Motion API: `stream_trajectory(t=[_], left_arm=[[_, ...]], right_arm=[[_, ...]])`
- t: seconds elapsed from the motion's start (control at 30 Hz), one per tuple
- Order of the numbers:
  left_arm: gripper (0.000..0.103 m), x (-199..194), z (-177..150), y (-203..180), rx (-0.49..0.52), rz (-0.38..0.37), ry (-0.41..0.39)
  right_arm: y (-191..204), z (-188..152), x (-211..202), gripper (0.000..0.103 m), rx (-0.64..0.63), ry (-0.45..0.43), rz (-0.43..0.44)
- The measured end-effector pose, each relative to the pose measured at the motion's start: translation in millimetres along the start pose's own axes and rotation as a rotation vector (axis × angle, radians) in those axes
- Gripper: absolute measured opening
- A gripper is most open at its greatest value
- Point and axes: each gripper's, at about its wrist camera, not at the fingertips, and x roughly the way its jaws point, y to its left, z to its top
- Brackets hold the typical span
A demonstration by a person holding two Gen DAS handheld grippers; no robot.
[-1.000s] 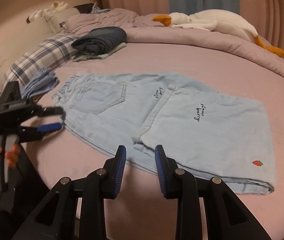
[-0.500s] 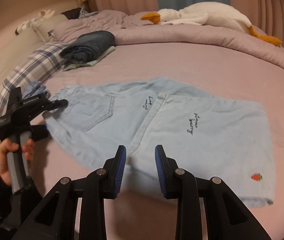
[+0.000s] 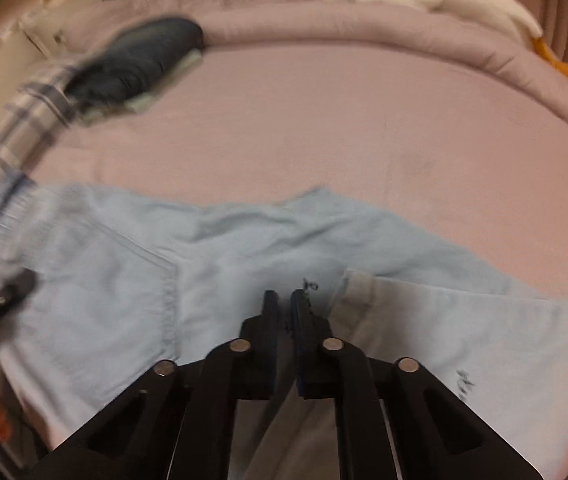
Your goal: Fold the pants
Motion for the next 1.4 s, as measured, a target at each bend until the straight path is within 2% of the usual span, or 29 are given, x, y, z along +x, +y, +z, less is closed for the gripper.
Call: stream_trajectory(t=[0.2, 0.37, 0.47, 0.5, 0.53, 0.6, 0.63, 0.73, 0.8, 0.87, 0.9, 0.93, 1.03, 1.1, 1.2, 1.27, 1.4], left_arm=[[0.019, 2, 5, -3, 0.024, -0.005, -0.002], [0.019, 0, 4, -20, 0.076, -0.007, -0.003], [0.019, -2, 5, -36, 0.12, -0.017, -0.013], [0.019, -5, 6, -44, 0.14, -0.023, -0.021], [0.019, -6, 6, -49, 0.154, -0.029, -0.026], [0.019, -10, 7, -63, 0.19, -0.039, -0.037], [0.019, -11, 7, -72, 0.212, -0.046, -0.042], [0.019, -9, 7, -95, 0.255, -0.07, -0.042], [0.019, -6, 5, -111, 0.281, -0.089, -0.038], [0.019, -2, 3, -128, 0.313, -0.111, -0.028], [0.019, 1, 2, -137, 0.33, -0.121, -0.021], [0.019, 4, -1, -145, 0.349, -0.13, -0.012], [0.019, 20, -12, -172, 0.404, -0.153, 0.026], [0.019, 29, -22, -188, 0.445, -0.164, 0.047], [0.02, 50, -44, -212, 0.517, -0.169, 0.098], [0.021, 64, -57, -221, 0.548, -0.164, 0.135], [0.024, 100, -84, -227, 0.583, -0.15, 0.248]], right_arm=[[14, -21, -16, 0.007, -0.012, 0.071, 0.004], [54, -85, -41, 0.007, -0.15, 0.114, -0.011], [61, -118, -61, 0.007, -0.158, 0.118, 0.012], [61, -124, -66, 0.007, -0.22, 0.128, 0.012], [58, -131, -73, 0.007, -0.215, 0.127, 0.038], [50, -140, -87, 0.007, -0.18, 0.115, 0.119], [43, -141, -98, 0.007, -0.154, 0.071, 0.14], [15, -139, -121, 0.007, -0.042, -0.076, 0.135], [-7, -135, -117, 0.007, 0.05, -0.111, 0.137], [-12, -141, -101, 0.007, 0.078, -0.082, 0.132], [-11, -145, -86, 0.007, 0.077, -0.015, 0.123], [-9, -147, -76, 0.007, 0.078, 0.016, 0.126], [-13, -160, -85, 0.007, 0.079, -0.027, 0.18], [-35, -167, -92, 0.01, 0.186, -0.045, 0.255], [-74, -179, -105, 0.019, 0.335, -0.106, 0.295], [-94, -186, -109, 0.041, 0.448, -0.142, 0.34], [-138, -213, -117, 0.049, 0.687, -0.235, 0.494]])
